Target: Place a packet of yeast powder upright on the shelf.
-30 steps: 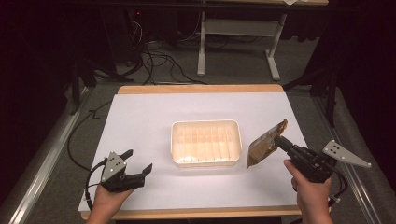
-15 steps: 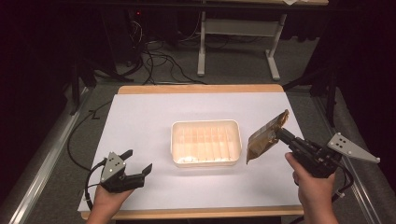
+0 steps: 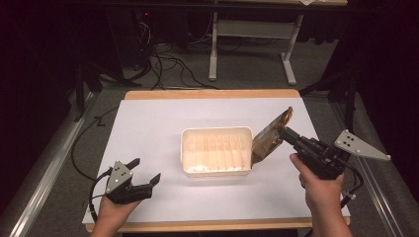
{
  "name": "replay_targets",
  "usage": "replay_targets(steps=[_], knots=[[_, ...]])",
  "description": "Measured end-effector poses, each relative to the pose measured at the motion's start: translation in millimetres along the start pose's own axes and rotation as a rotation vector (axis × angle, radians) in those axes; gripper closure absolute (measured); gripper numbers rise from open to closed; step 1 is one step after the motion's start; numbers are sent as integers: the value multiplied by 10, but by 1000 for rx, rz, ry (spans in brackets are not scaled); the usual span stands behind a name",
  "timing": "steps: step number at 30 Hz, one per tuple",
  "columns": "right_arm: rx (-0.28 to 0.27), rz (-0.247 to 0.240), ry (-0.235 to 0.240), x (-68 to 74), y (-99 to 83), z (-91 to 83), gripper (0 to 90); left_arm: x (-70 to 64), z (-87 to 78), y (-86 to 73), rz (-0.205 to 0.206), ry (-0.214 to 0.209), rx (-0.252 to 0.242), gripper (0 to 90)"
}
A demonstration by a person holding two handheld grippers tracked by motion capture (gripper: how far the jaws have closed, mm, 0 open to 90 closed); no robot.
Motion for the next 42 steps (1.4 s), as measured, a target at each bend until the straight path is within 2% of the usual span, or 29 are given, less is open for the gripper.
replay_targets(steps=[8, 31, 42], knots=[[16, 6, 35, 113, -42, 217, 900, -12, 5, -2, 0, 0, 1, 152], [58, 23, 111, 289, -288, 785, 900, -10, -28, 3, 4, 2, -4, 152], [81, 36, 148, 350, -404, 1055, 900, 34, -140, -34, -3, 27, -5, 152]])
Point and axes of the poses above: each handheld gripper's, and its own axes: z roughly forward along the jaws, y roughly out of its top, x roughly to its left, the point moved 5 cm from there along z, roughly forward along the jaws, and after that the axes turned 4 degrees about -x, right-handed, at the moved point
